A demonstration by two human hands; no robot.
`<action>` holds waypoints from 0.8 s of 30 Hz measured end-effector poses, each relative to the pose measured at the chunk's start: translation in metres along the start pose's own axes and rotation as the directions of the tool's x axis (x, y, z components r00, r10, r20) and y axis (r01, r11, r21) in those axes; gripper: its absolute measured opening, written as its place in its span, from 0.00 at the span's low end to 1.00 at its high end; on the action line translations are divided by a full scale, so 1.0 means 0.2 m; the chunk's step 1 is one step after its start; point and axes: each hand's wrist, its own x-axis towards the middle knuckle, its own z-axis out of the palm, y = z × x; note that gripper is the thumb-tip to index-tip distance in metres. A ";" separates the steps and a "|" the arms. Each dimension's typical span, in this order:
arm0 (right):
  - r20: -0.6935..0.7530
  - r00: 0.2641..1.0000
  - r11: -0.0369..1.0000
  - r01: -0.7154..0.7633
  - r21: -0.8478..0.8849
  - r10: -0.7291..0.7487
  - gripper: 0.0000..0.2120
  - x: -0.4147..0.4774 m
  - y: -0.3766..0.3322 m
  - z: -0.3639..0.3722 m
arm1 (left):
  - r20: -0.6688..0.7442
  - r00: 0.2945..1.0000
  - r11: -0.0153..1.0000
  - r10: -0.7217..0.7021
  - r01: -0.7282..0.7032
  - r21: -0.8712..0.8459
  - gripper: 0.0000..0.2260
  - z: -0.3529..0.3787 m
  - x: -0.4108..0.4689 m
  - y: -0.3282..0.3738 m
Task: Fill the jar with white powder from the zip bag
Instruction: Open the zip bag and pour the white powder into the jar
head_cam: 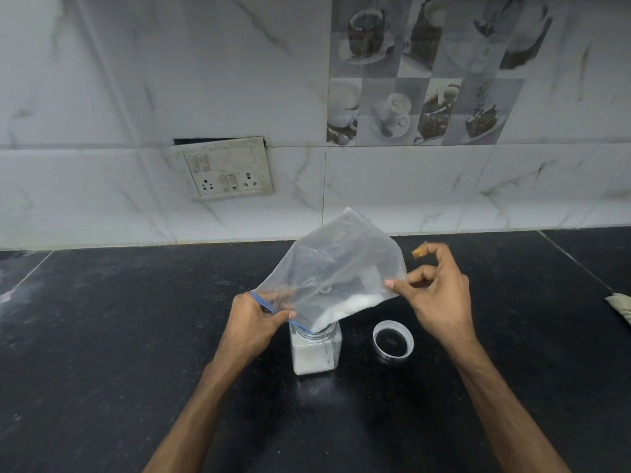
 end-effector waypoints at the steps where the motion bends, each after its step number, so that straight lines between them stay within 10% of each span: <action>1: 0.008 1.000 1.000 0.008 0.002 -0.008 0.23 0.00 0.00 0.00 | 0.002 1.000 1.000 -0.001 0.001 -0.007 0.16 0.00 0.00 0.01; 24: 0.034 0.999 1.000 -0.017 0.000 0.017 0.24 0.00 0.00 0.02 | 0.010 1.000 1.000 0.001 0.000 -0.021 0.16 0.00 0.01 0.00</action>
